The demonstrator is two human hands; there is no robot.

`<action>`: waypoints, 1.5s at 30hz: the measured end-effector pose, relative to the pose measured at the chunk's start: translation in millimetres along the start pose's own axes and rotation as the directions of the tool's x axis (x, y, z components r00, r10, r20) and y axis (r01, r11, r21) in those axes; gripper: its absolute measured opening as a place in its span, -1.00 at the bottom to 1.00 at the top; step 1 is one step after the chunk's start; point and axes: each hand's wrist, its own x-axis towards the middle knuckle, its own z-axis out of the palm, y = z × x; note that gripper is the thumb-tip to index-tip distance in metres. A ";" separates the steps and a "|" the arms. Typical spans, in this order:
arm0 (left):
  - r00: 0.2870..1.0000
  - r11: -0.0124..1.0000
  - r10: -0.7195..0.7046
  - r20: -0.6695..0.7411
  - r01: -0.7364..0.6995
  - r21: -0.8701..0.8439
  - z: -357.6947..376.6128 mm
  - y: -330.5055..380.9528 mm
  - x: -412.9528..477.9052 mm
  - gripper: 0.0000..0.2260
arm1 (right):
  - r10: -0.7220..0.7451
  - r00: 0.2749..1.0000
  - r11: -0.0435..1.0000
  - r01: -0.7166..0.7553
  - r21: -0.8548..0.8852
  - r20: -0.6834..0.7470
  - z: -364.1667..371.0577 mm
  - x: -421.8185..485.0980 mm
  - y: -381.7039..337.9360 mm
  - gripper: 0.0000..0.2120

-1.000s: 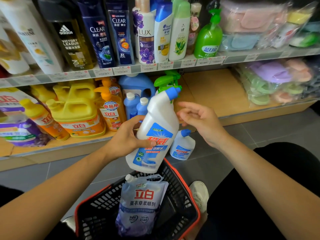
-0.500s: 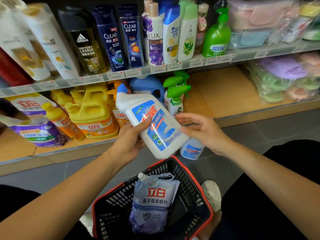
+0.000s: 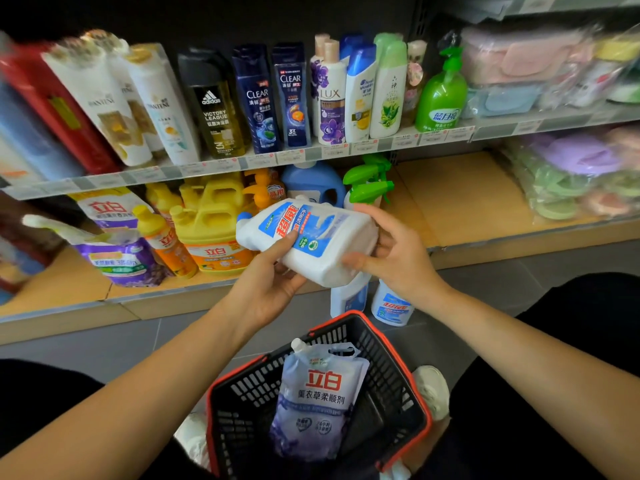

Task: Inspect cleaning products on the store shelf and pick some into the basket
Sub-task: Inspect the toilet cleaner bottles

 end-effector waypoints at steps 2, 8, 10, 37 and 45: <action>1.000 1.000 0.001 -0.002 -0.001 -0.010 -1.5 1.4 -3.9 -0.45 | -0.015 1.000 1.000 0.015 0.018 -0.019 -2.6 1.9 -3.6 -0.46; 1.000 1.000 0.024 0.007 -0.024 -0.005 -5.3 5.6 -8.0 -0.45 | -0.003 0.999 1.000 0.004 0.029 -0.037 -0.9 -0.2 0.6 -0.54; 0.999 0.999 0.048 0.012 -0.048 0.001 -6.6 7.0 -7.0 -0.44 | 0.004 1.000 0.999 -0.003 0.042 -0.021 2.1 -2.2 2.4 -0.46; 0.734 -0.050 0.271 0.623 -0.635 0.771 6.8 -26.9 50.9 -0.37 | 0.065 0.997 0.998 -0.065 -0.020 -0.034 -48.7 28.4 10.3 -0.50; 0.684 -0.108 0.331 0.650 -0.657 0.746 30.5 -64.4 93.4 -0.34 | 0.059 0.955 0.994 -0.084 -0.076 -0.290 -51.2 44.6 17.2 -0.65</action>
